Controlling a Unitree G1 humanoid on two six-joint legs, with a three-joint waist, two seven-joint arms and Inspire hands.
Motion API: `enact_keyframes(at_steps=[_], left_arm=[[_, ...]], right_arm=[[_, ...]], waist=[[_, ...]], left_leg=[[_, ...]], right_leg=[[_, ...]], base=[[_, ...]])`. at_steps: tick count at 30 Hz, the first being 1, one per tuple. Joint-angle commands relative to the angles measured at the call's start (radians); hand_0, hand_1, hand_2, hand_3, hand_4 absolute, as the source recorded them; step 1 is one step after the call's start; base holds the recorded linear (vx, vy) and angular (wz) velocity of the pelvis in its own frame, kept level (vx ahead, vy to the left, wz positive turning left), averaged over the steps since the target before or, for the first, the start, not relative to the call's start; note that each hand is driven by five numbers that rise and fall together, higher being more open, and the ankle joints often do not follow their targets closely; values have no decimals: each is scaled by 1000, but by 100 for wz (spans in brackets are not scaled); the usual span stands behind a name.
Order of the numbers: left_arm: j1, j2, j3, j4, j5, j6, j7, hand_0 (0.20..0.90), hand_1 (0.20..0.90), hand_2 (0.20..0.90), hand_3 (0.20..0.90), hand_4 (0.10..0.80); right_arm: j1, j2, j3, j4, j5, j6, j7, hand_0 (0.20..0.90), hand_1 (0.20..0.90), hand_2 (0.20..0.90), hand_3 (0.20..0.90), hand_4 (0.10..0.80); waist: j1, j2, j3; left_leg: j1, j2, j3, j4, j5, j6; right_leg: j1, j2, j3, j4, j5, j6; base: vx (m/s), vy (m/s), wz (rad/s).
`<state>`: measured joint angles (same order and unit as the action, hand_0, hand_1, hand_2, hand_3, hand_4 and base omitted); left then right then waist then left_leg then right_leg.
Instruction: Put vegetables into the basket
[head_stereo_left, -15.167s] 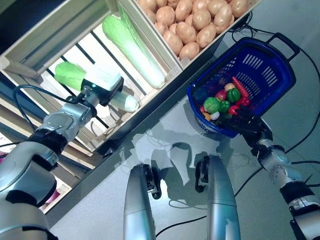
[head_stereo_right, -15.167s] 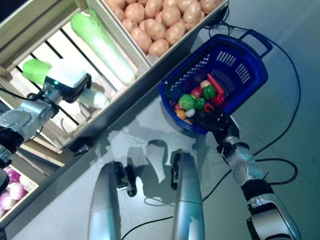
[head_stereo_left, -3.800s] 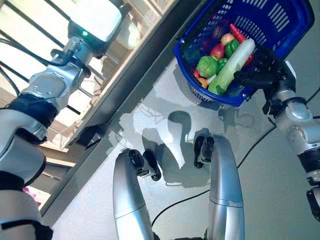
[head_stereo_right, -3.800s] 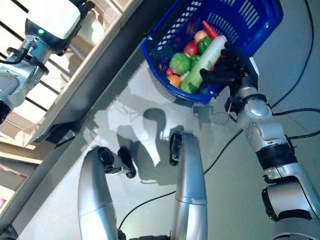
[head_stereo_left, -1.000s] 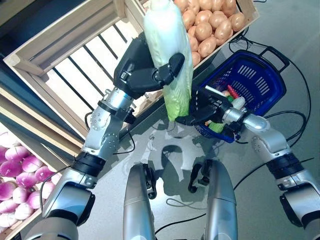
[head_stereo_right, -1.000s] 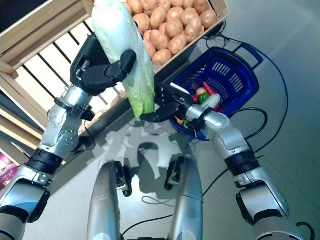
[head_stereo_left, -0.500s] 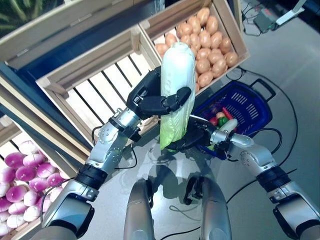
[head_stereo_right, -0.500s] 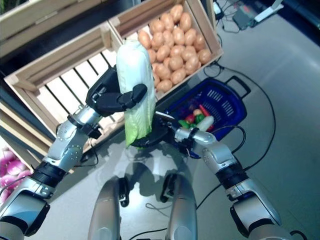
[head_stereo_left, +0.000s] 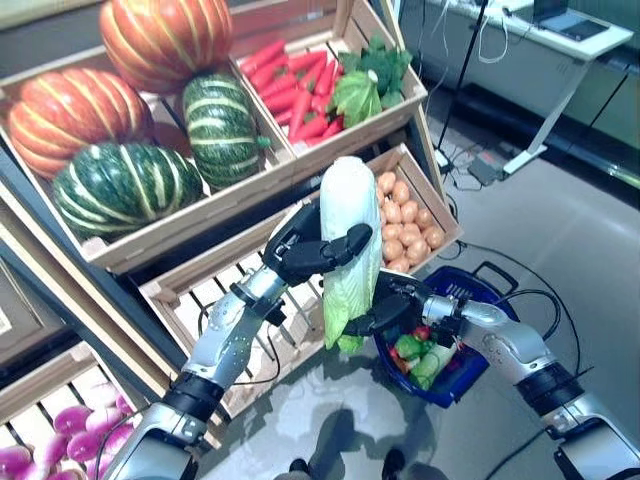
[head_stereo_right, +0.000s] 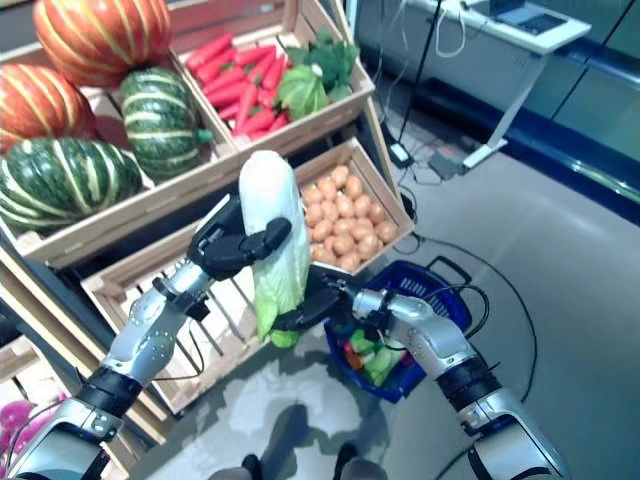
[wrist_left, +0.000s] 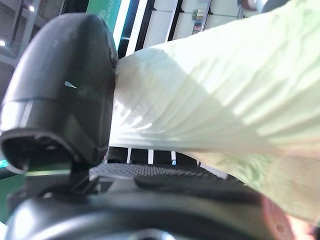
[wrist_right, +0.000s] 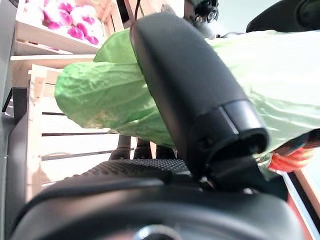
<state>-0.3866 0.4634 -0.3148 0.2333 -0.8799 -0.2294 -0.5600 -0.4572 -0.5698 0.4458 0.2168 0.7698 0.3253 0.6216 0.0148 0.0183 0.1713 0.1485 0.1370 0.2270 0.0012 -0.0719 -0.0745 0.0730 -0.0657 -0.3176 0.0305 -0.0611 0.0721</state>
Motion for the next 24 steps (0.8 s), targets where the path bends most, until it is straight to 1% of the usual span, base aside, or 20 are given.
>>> enact_keyframes(at_steps=[1,5,8,9,10,11,13,17,24], left_arm=[[38,17,13,28,-34,21,-101,300,300,300,300,400],[74,-1,30,72,-55,46,-164,300,300,300,300,400],[93,-35,27,106,-55,62,-217,300,300,300,300,400],[97,-41,26,106,-59,65,-224,300,300,300,300,400],[100,-47,25,103,-65,70,-226,300,300,300,300,400],[102,-52,25,101,-69,73,-226,300,300,300,300,400],[107,-75,17,94,-85,74,-230,300,300,300,300,400],[110,-110,-10,66,-88,87,-226,300,300,300,300,400],[117,-135,-53,51,-109,121,-260,300,300,300,300,400]], right_arm=[[-71,44,-97,-107,251,-84,150,900,900,900,900,800],[-62,55,-128,-125,334,-65,217,900,900,900,900,800],[-77,94,-141,-119,374,-47,238,900,900,900,900,800],[-77,101,-141,-120,386,-43,232,759,759,759,759,706],[-78,108,-142,-120,391,-40,230,491,491,491,491,527],[-79,114,-143,-119,396,-35,230,300,300,300,300,400],[-79,139,-145,-114,395,-13,242,300,300,300,300,400],[-87,162,-135,-103,415,-7,225,300,300,300,300,400],[-99,192,-138,-97,440,9,190,300,300,300,300,400]], waist=[[8,-57,-122],[9,-58,-136],[14,-58,-138],[14,-58,-138],[15,-58,-137],[16,-58,-137],[17,-57,-135],[20,-57,-135],[16,-56,-138]], left_leg=[[-11,-81,9,-88,31,67],[-7,-81,0,-88,20,67],[2,-83,-8,-88,15,72],[5,-82,-7,-88,14,73],[8,-82,-6,-88,13,74],[10,-82,-6,-88,12,75],[18,-83,-7,-88,8,78],[23,-84,-12,-88,5,80],[33,-84,-17,-88,-2,83]], right_leg=[[82,-22,-16,-99,26,-37],[98,-18,-18,-118,31,-36],[105,-17,-11,-116,29,-40],[106,-17,-10,-115,28,-40],[108,-17,-9,-114,27,-40],[110,-17,-8,-114,27,-40],[116,-17,-2,-118,27,-41],[120,-15,3,-118,27,-42],[127,-14,11,-118,27,-41]], base=[[0,0,0],[0,0,0],[0,0,0],[0,0,0],[14,11,4],[0,0,0],[0,0,0],[16,-1,1],[36,-3,0]])
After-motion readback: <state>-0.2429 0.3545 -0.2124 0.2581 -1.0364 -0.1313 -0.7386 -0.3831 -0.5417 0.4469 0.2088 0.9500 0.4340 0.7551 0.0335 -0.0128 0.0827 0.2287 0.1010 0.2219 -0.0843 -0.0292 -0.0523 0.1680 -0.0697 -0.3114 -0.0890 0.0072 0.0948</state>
